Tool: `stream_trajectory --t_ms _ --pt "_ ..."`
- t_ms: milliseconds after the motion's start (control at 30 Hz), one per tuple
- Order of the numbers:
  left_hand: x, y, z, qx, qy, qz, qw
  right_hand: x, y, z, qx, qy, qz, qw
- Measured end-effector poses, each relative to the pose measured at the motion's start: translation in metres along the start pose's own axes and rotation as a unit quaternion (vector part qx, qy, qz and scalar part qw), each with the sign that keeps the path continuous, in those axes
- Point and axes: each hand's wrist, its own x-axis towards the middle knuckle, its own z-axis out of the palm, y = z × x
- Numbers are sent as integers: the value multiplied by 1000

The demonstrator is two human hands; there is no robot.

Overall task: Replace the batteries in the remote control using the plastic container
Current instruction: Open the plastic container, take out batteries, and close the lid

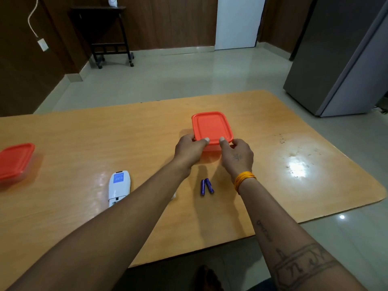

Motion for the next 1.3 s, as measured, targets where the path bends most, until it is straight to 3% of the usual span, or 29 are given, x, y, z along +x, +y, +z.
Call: stream_trajectory --t_ms 133,400,533,733,900,1100,1300 --pt "6 -4 4 -27 6 -18 999 1 1 1 17 11 -1 1000" --pt "-18 -6 -15 -22 9 12 1000 -5 -12 1 154 -22 86 984" --pt "-28 -9 -20 15 25 24 999 -15 -17 -1 175 -15 106 979" --pt "-38 -10 -26 -28 41 -26 998 -23 -11 -10 174 -23 97 980" --pt "-51 -11 -45 -26 12 9 1000 -19 -14 -18 187 -14 92 978" --pt "-81 -21 -112 50 1 91 995 -37 -31 -28 252 -164 55 952" --pt "-119 -33 -145 2 -71 158 985 -67 -48 -22 240 -289 36 926"
